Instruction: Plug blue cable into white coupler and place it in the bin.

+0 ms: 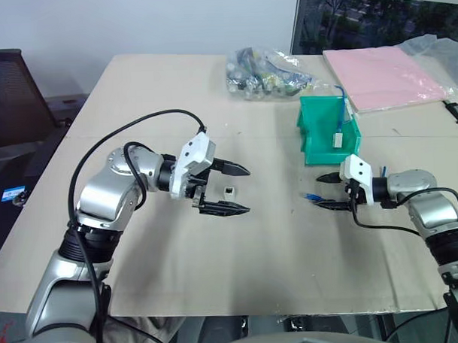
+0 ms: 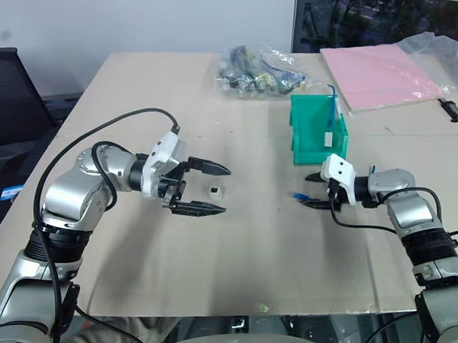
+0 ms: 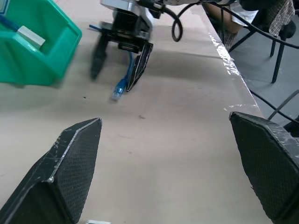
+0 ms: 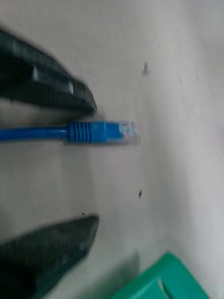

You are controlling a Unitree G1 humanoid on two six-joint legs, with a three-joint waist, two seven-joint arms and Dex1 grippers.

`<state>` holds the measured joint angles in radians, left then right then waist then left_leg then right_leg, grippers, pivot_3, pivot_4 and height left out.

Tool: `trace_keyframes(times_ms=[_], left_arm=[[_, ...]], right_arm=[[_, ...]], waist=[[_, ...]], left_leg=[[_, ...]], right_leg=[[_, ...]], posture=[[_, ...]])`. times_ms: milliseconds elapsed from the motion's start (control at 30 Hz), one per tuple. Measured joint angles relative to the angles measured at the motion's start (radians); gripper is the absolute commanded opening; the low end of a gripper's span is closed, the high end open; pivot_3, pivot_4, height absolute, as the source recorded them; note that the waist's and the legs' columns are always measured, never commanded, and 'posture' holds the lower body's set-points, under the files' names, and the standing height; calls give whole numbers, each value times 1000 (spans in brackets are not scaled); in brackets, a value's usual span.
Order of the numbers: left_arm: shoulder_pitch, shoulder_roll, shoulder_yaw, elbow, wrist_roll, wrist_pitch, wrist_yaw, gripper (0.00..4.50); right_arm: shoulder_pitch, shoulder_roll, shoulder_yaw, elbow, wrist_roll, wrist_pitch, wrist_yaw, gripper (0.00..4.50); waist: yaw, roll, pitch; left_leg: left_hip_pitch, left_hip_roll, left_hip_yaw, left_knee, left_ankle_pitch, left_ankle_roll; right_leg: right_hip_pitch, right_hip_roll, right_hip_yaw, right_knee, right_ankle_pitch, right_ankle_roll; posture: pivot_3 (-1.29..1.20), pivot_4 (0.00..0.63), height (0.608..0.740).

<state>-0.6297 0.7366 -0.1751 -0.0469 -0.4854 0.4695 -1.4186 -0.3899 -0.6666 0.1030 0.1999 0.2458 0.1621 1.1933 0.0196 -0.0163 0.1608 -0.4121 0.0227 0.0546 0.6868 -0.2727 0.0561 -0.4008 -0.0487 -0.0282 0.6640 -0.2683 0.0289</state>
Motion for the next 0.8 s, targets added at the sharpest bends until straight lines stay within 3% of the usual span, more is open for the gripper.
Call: trace_keyframes(times_ms=[267,333,433,633,700,800], left_arm=[[-187,-173,-82,297,133,-115,-2,4500],[-93,-241,-125,204,186,-134,76,4500],[73,-377,-295,118,245,-134,158,4500],[37,-381,-314,106,289,-195,175,4500],[30,-400,-316,146,307,-235,176,4500],[25,-417,-303,204,325,-276,204,4500]], right_arm=[[333,-15,-218,-333,156,80,-109,4461],[454,-10,-286,-412,179,99,-163,4461],[570,12,-328,-475,185,105,-226,4461],[664,40,-357,-554,186,107,-302,4461],[674,50,-357,-573,189,109,-322,4461],[675,50,-357,-580,194,109,-333,4461]], waist=[[15,1,-1],[11,6,-4],[9,6,-4],[-5,7,-4],[-6,7,-4],[-6,7,-4]], left_leg=[[-2,-4,-2,2,0,0],[-2,-4,-1,0,-1,2],[-4,-5,-1,1,-2,3],[4,-4,-5,0,-1,3],[14,-4,-5,0,-1,3],[15,-4,-5,0,-1,3]], right_leg=[[0,2,-1,0,1,2],[1,0,1,-2,0,3],[-1,-5,2,0,-1,5],[4,0,2,5,0,1],[12,1,4,5,0,1],[12,2,5,4,0,1]], posture=[[0,150,740],[0,150,740],[0,150,740],[0,150,740],[0,150,740],[0,150,740]])
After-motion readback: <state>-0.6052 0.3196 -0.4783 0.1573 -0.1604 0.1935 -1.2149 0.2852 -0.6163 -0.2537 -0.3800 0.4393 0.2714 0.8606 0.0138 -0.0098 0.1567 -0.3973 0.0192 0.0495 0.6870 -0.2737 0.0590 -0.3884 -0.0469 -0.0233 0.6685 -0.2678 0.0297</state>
